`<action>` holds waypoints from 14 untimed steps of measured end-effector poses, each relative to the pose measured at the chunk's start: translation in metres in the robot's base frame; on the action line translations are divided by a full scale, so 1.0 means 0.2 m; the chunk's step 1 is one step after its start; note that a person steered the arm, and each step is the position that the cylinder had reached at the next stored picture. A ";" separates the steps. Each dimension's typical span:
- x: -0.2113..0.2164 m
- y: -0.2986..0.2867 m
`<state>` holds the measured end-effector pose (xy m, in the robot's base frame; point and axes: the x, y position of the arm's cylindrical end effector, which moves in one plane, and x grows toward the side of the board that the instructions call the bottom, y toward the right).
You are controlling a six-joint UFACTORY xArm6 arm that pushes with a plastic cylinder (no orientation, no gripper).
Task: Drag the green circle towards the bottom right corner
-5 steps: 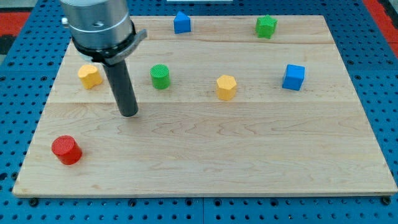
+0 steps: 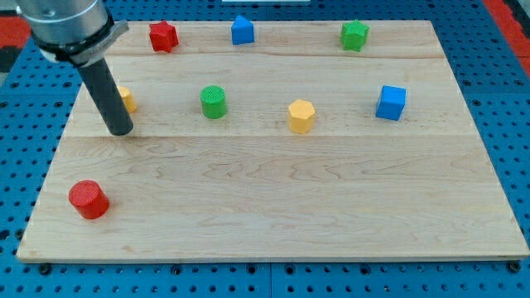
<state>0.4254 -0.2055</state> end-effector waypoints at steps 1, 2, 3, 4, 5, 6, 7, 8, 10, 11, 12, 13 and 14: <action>-0.11 0.01; -0.22 0.17; -0.27 0.40; -0.25 0.65; 0.01 0.99; 0.23 1.18; 0.28 1.24; 0.25 1.22; 0.10 1.31; 0.16 1.58; 0.37 1.84; 0.49 1.91; 0.35 1.72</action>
<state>0.4947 0.1379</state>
